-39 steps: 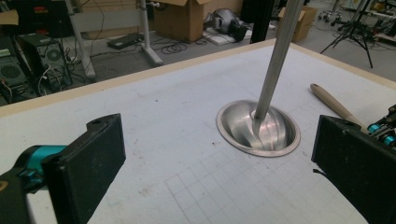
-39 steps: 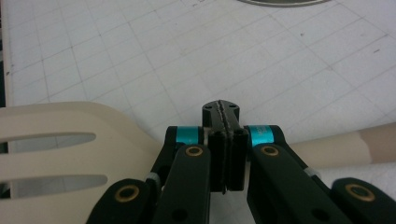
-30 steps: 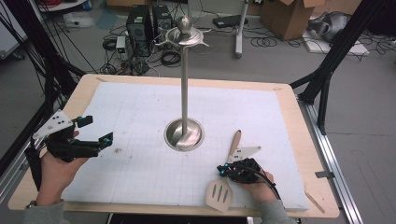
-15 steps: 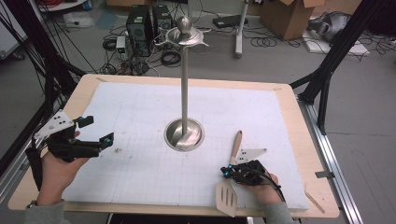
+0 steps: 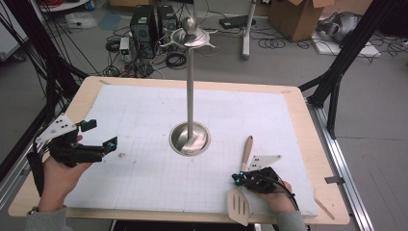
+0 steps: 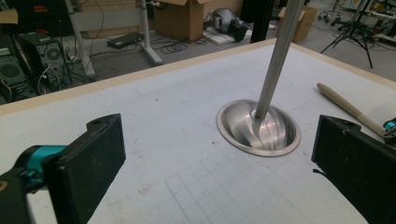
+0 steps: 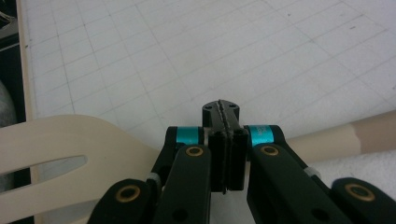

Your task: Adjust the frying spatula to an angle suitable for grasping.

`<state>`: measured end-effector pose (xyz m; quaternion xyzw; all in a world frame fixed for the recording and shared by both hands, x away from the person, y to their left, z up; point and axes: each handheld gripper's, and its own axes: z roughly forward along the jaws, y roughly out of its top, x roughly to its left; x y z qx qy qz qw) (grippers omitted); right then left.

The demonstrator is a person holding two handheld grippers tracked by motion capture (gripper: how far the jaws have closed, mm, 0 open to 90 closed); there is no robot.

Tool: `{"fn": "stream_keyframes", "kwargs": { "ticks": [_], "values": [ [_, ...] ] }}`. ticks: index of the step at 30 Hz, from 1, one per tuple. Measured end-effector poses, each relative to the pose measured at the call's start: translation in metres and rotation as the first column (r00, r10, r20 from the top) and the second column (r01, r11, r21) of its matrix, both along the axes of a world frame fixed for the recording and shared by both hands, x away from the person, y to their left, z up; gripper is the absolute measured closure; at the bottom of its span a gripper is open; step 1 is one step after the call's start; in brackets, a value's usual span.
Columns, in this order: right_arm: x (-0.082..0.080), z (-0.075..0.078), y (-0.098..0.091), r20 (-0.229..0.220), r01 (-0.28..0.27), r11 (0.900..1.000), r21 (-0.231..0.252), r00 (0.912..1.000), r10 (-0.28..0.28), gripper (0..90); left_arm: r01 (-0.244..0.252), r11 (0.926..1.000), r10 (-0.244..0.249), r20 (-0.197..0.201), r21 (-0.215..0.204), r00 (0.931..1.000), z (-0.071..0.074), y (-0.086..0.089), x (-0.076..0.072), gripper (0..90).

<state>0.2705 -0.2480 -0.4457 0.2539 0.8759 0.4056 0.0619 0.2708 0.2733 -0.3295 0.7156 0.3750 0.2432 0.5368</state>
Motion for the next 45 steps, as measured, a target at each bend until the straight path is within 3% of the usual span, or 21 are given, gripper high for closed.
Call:
{"fn": "stream_keyframes", "kwargs": {
  "ticks": [22, 28, 33, 35, 39, 41, 43, 45],
  "values": [
    [-0.011, -0.002, -0.038, -0.018, 0.026, 0.9989, 0.040, 0.9995, -0.025, 90.0, 0.009, 0.9999, -0.009, -0.008, 0.009, 0.9999, -0.002, -0.003, 0.002, 3.3],
    [-0.010, -0.005, -0.039, -0.035, 0.038, 0.9972, 0.065, 0.9987, -0.036, 90.0, 0.006, 1.0000, -0.006, -0.004, 0.007, 1.0000, -0.001, -0.003, 0.002, 3.3],
    [-0.009, -0.004, -0.034, -0.021, 0.051, 0.9978, 0.044, 0.9985, -0.050, 90.0, 0.007, 0.9999, -0.007, -0.003, 0.008, 1.0000, -0.001, -0.003, 0.002, 3.3],
    [-0.008, 0.000, -0.039, -0.011, 0.072, 0.9946, 0.075, 0.9974, -0.072, 90.0, 0.006, 1.0000, -0.006, -0.006, 0.007, 1.0000, -0.001, -0.003, 0.003, 3.3],
    [-0.007, 0.005, -0.051, 0.027, 0.126, 0.9855, 0.113, 0.9912, -0.130, 90.0, 0.009, 0.9999, -0.009, -0.011, 0.010, 0.9999, -0.003, -0.004, 0.003, 3.3],
    [-0.004, 0.006, -0.067, 0.027, 0.202, 0.9701, 0.135, 0.9780, -0.207, 90.0, 0.009, 0.9999, -0.009, -0.011, 0.011, 0.9999, -0.003, -0.006, 0.003, 3.3],
    [-0.002, 0.005, -0.072, 0.029, 0.221, 0.9664, 0.131, 0.9735, -0.227, 90.0, 0.010, 0.9999, -0.010, -0.012, 0.013, 0.9999, -0.003, -0.006, 0.003, 3.3],
    [0.003, 0.000, -0.084, 0.007, 0.274, 0.9544, 0.119, 0.9609, -0.277, 90.0, 0.014, 0.9999, -0.014, -0.014, 0.008, 0.9998, -0.003, -0.006, 0.003, 3.3]
  ]
}}
